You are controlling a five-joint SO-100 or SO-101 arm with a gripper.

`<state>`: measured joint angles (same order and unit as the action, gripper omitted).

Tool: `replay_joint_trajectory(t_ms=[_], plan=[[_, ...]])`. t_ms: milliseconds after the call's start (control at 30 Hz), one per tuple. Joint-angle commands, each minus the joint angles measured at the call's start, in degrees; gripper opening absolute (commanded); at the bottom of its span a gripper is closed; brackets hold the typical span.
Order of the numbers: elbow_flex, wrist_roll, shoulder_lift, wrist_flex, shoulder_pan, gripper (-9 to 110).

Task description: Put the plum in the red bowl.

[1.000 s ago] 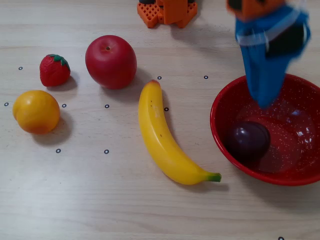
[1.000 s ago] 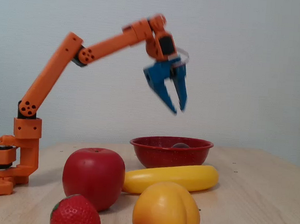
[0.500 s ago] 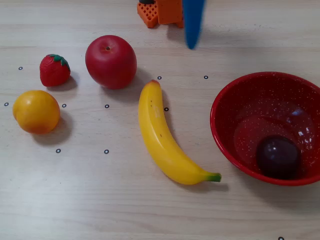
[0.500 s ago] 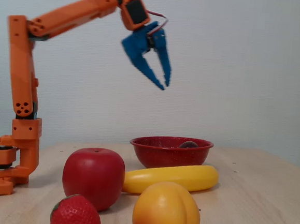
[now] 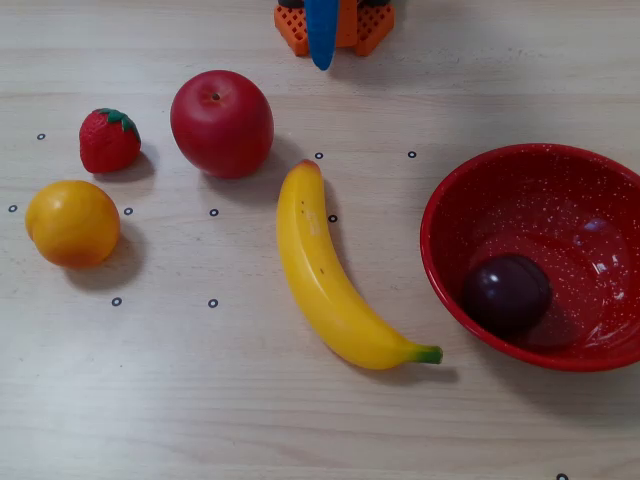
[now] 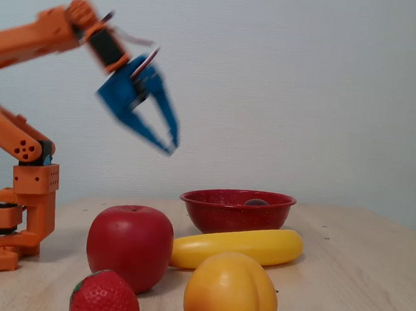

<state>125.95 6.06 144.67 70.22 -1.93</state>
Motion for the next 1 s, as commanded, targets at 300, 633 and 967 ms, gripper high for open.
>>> replay_joint_trajectory(t_ms=[300, 633, 967], plan=[[31.11, -1.23, 28.48, -11.78, 3.16, 0], [47.55, -1.76, 39.11, -15.73, 4.13, 0], [48.52, -4.13, 39.11, -16.70, 4.22, 0]])
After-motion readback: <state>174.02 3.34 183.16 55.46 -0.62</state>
